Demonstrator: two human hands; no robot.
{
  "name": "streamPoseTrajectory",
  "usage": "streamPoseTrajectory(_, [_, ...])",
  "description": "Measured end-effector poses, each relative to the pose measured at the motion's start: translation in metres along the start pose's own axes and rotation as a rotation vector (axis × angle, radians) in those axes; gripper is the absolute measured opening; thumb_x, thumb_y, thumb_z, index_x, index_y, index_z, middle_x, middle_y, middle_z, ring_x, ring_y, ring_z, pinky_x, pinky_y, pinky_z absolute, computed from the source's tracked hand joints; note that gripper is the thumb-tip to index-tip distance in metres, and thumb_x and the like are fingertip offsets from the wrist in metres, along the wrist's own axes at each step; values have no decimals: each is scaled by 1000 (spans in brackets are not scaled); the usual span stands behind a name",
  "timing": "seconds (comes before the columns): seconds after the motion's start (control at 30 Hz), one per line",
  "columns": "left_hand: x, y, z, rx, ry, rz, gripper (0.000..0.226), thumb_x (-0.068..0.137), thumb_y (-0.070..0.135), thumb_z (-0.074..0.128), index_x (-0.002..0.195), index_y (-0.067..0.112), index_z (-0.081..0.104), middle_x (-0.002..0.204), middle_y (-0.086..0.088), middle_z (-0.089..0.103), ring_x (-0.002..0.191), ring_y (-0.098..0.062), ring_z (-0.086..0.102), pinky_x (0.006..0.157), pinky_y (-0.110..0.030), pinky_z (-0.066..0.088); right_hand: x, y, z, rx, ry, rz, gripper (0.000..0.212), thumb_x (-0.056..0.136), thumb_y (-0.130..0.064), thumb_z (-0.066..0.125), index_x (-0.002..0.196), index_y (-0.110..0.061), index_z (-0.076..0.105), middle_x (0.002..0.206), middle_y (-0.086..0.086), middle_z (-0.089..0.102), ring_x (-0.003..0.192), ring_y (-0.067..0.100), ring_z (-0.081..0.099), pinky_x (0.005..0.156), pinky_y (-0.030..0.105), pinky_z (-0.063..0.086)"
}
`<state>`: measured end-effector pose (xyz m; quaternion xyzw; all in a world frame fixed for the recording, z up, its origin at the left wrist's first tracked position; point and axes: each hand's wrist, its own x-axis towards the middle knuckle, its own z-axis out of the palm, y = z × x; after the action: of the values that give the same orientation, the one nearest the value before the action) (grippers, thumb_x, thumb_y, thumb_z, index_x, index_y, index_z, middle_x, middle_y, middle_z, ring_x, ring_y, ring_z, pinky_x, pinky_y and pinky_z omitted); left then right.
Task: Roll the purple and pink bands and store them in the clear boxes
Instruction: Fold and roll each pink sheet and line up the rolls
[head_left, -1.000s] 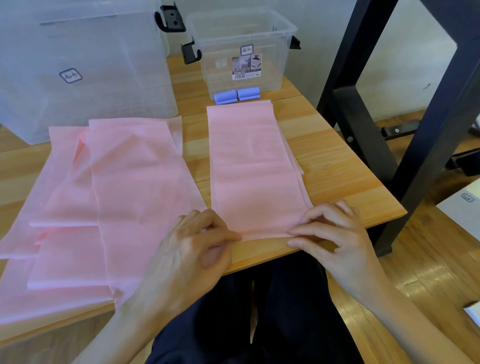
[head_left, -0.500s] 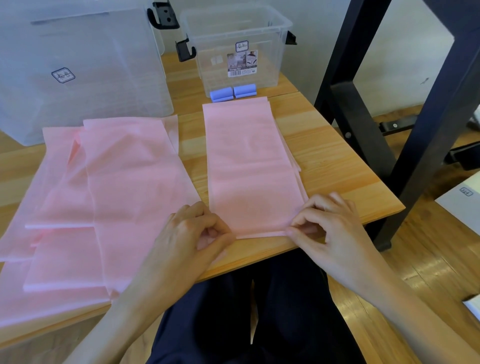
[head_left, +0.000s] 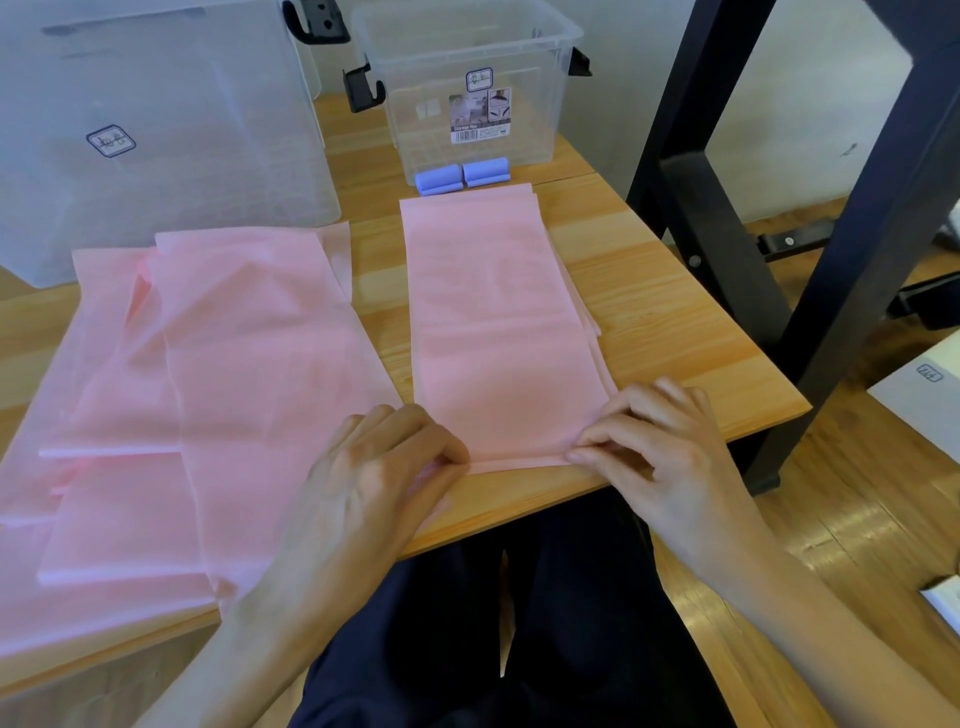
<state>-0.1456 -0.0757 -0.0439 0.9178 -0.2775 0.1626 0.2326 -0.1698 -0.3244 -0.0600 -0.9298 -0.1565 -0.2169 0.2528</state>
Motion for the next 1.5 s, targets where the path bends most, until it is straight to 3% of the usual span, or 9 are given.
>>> streamPoseTrajectory(0.13, [-5,-2,1,45,19,54,7,89,19,66,87,20,72,87,9,63,71,-19,54,67,-30,40,-4,6,-3,59,0,-21,29,88,-41,63,85,-16,78,84,-6,62,84,16,50,83,25,32])
streamPoseTrajectory(0.33, [-7,-3,-3,-122,-80,-142,20,87,48,58,89,35,73,90,19,59,81,-9,52,72,-21,43,-2,8,-2,166,-32,85,27,86,-42,62,87,-19,77,87,-9,59,89,10,44,85,28,33])
streamPoseTrajectory(0.47, [1,-2,-9,-257,-183,-246,12,89,44,63,81,38,70,89,19,59,87,-8,57,78,-17,41,6,2,-6,95,-151,158,29,91,-47,52,85,-24,69,89,-15,53,93,8,39,88,17,26])
streamPoseTrajectory(0.67, [11,6,-13,-236,-220,-361,13,82,35,66,70,35,65,80,16,61,85,-4,57,70,-14,42,19,-12,-7,-120,-204,259,17,83,-38,66,72,-27,60,81,-16,47,93,13,38,80,27,20])
streamPoseTrajectory(0.8, [13,7,-11,-141,-164,-326,13,82,37,69,73,32,63,77,14,60,79,-6,56,73,-28,45,19,-13,-6,-134,-102,217,17,76,-37,71,76,-22,61,87,-9,52,93,16,41,77,28,22])
streamPoseTrajectory(1.0, [3,4,-9,-57,-59,-200,11,89,38,64,81,32,64,77,19,56,75,-6,50,66,-20,39,9,1,-6,70,-99,100,31,86,-46,59,80,-18,71,81,-12,56,85,12,45,80,27,32])
streamPoseTrajectory(1.13, [-4,-1,-8,-60,-68,-121,21,92,43,54,86,29,69,88,18,61,79,-12,55,69,-27,42,4,8,-7,150,-76,88,30,82,-46,64,85,-19,76,83,-12,59,87,10,47,85,23,33])
streamPoseTrajectory(1.37, [9,0,-13,-227,-185,-294,11,89,38,64,78,35,66,85,19,61,87,-5,57,75,-16,41,14,2,-14,68,-195,133,27,89,-43,54,87,-22,70,88,-13,53,93,11,40,83,26,26])
streamPoseTrajectory(1.5, [18,4,-14,-191,-235,-330,13,89,26,63,77,30,65,82,15,61,84,-6,56,78,-25,42,26,-9,-16,-66,-298,210,19,89,-43,49,80,-28,57,83,-18,45,92,10,36,79,25,20])
